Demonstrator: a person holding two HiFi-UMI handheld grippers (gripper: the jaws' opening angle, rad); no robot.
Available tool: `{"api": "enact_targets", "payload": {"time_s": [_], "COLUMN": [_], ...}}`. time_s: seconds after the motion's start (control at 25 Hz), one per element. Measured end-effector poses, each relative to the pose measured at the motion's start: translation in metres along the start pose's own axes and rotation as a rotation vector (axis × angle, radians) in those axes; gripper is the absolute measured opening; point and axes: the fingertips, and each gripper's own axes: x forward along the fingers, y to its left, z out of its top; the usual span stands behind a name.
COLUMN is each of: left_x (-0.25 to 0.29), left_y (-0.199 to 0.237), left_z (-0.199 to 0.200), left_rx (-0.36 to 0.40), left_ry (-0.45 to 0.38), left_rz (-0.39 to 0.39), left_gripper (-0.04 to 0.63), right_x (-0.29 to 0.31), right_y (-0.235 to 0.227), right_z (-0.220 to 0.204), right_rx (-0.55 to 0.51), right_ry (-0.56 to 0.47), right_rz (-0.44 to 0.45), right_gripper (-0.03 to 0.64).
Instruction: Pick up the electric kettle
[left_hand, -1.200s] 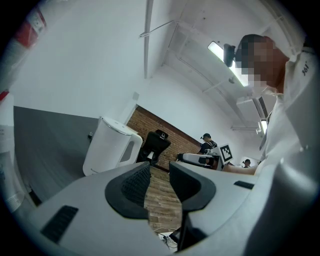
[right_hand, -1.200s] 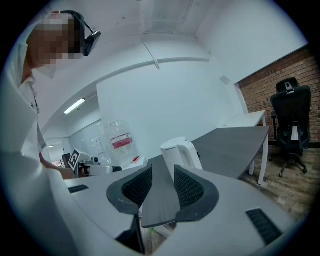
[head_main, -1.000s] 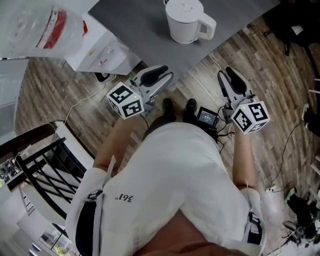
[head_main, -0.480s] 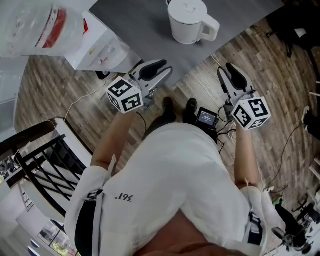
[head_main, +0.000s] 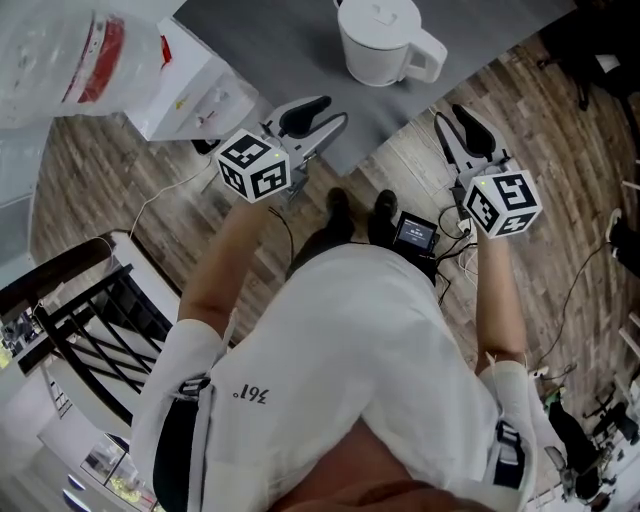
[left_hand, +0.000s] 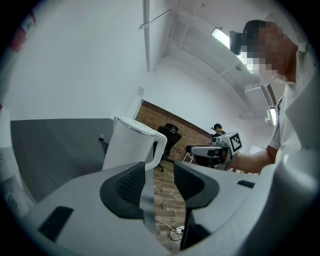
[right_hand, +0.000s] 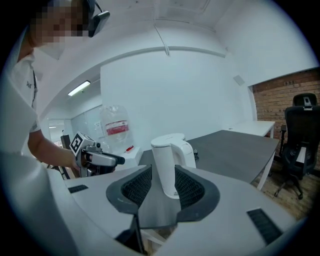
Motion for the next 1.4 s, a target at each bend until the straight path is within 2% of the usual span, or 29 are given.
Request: {"api": "enact_targets", "payload": {"time_s": [0.4,0.64,1.12,1.4], "left_x": [0.028,0.042,0.076,0.091], "left_y": [0.052,0.077,0.111,0.115], "left_z": [-0.011,-0.012,-0.02,-0.017], "left_rx": [0.019,0.051,0.103,0.166], "left_ry": [0.099,0.142,0.225,0.236], "left_rz": [0.046,0.072,0.079,0.028], "left_gripper": [0.193,0.206,0.229,0.244], "right_x": [0.047,0.062,0.093,0.112], "right_y": [-0.033,-0.051,-0.066,-0.061], "right_z": [-0.012,-0.019,-0.033,-0.039], "right_rx": [-0.087,-0.12,-0.196,-0.265], "right_ry": [0.079,0.126,0.212,0.253], "right_rz": [-0.049,-0.054,-0.003,0.061], "right_gripper": [0.177,0.182,0.204,0.204]}}
